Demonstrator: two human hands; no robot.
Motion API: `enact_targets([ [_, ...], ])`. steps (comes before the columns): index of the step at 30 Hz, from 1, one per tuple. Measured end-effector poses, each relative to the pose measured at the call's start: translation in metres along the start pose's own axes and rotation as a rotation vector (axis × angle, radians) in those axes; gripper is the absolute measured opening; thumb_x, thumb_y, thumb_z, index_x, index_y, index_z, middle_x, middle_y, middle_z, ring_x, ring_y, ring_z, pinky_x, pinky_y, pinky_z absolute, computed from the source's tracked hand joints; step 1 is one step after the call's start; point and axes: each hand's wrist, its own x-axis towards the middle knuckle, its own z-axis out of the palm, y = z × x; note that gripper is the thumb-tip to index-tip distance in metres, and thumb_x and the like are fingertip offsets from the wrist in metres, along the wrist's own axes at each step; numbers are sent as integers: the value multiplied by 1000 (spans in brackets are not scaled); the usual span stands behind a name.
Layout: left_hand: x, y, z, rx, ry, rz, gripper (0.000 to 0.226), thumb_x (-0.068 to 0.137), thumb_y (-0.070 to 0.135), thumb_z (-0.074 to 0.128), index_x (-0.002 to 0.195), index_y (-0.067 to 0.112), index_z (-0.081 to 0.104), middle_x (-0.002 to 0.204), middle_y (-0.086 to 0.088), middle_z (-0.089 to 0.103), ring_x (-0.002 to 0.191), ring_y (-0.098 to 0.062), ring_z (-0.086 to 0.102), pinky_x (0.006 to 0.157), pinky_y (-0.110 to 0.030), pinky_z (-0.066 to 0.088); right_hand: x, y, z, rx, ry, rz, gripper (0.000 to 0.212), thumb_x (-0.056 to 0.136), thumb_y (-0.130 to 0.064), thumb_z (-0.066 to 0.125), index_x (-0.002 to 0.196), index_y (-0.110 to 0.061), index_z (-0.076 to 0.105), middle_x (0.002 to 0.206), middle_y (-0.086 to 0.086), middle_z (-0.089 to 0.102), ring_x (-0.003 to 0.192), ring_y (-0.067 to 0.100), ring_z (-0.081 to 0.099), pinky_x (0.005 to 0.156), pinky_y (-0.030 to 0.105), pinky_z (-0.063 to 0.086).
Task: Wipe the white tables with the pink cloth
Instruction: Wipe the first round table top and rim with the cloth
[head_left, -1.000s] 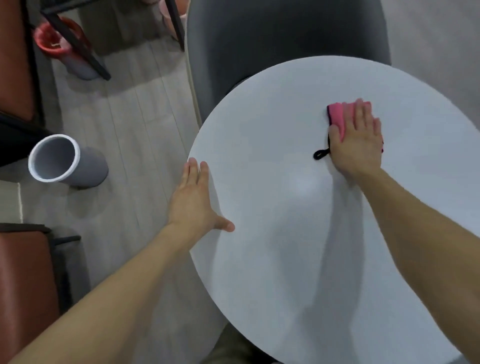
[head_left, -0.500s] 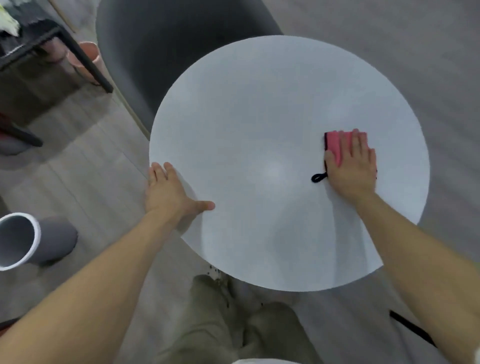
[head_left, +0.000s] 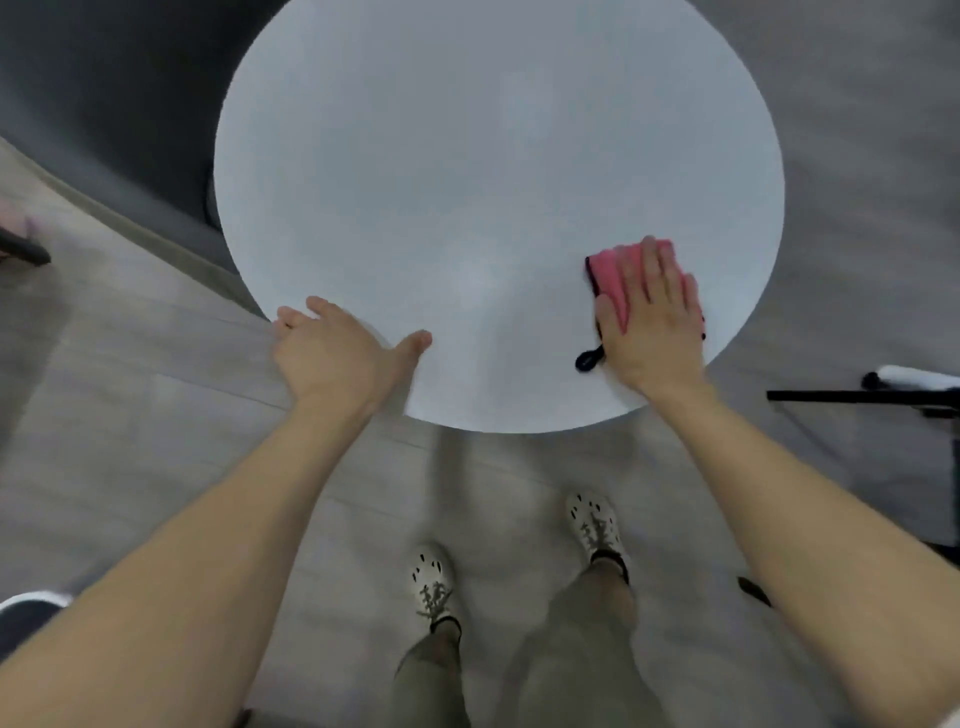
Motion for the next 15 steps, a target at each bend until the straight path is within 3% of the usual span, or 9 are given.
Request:
enact_targets([
  [2, 2, -22, 3, -18, 34, 95, 105, 96, 87, 33, 165, 7, 33, 161, -28, 40, 146, -45, 46, 102, -52, 48, -6, -28, 2, 28, 43, 285, 71, 109, -52, 18, 173, -19, 18, 181, 13, 10, 168, 30, 4, 133, 57, 12],
  [3, 4, -34, 3, -18, 47, 155, 84, 104, 73, 30, 157, 10, 42, 153, -24, 47, 135, -45, 54, 93, -51, 48, -14, -64, 5, 47, 49, 326, 72, 109, -51, 18, 173, -18, 18, 180, 16, 10, 168, 33, 3, 132, 58, 11],
  [5, 11, -58, 1, 1, 48, 282, 49, 110, 48, 33, 138, 13, 54, 137, -17, 53, 113, -44, 62, 82, -47, 45, -35, -151, 12, 100, 39, 128, 69, 110, -47, 26, 171, -16, 25, 179, 20, 15, 167, 37, 6, 132, 59, 10],
  [8, 17, -86, -8, -47, 35, 438, 29, 112, 29, 39, 123, 16, 63, 128, -12, 63, 108, -42, 64, 89, -48, 51, -81, -236, 19, 196, 8, -296, 60, 110, -41, 42, 165, -18, 42, 176, 15, 28, 166, 34, 16, 132, 56, 14],
  [11, 22, -106, -18, -169, 37, 478, 33, 109, 25, 52, 138, 18, 67, 129, -5, 72, 120, -34, 64, 98, -45, 54, -102, -193, 20, 187, 30, -341, 58, 112, -42, 43, 167, -24, 39, 178, 7, 26, 167, 26, 15, 133, 52, 14],
  [15, 21, -121, -19, -179, 40, 541, 20, 102, 22, 62, 118, 22, 73, 121, 1, 74, 113, -28, 67, 92, -43, 57, -107, -77, 11, 22, 2, 58, 66, 113, -51, 28, 172, -24, 24, 180, 9, 15, 168, 26, 8, 135, 52, 13],
])
